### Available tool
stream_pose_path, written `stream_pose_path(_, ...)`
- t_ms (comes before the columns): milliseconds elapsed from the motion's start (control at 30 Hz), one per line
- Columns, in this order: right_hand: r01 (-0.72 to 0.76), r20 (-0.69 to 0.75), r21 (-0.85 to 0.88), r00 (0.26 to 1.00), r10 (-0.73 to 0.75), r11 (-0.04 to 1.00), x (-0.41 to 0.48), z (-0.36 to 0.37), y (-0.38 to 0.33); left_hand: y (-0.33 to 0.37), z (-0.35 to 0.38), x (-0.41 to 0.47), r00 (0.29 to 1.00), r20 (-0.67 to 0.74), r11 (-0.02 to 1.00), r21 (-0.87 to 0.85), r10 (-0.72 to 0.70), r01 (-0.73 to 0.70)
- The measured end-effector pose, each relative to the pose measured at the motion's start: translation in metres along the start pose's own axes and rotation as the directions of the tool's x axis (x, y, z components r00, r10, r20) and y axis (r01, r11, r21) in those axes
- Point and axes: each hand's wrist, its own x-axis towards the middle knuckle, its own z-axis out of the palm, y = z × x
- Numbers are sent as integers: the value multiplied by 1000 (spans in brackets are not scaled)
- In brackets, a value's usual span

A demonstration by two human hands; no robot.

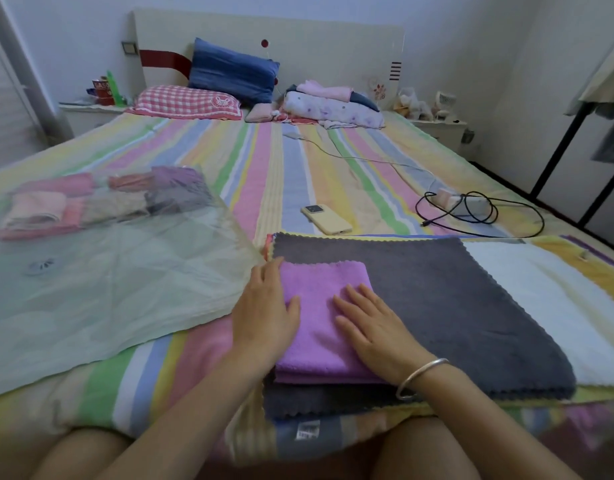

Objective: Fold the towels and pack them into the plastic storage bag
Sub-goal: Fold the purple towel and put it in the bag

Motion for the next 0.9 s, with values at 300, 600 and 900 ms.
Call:
stream_pose_path(300, 179, -233, 335, 967, -102, 925, -64, -15, 21, 17, 36, -16, 875, 419, 895, 251, 242, -368)
stream_pose_path(600, 300, -246, -155, 911, -330, 941, -64, -5, 23, 6, 28, -27, 913, 136, 917, -170, 384, -360)
stream_pose_path(900, 250, -416, -349, 822, -388, 903, -51, 7, 23, -13, 8, -60, 793, 159, 809, -149, 587, -569)
